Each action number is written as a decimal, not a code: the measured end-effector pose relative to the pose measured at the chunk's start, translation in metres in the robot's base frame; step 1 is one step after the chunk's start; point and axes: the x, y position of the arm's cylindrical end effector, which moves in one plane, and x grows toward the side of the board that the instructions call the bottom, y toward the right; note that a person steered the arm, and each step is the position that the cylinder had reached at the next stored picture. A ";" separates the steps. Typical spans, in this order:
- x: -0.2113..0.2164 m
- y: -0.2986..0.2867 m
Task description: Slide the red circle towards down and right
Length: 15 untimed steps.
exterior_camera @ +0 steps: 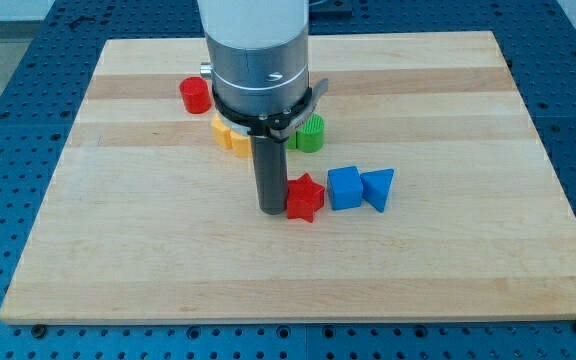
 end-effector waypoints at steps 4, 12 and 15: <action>-0.039 -0.141; -0.196 0.017; -0.195 -0.045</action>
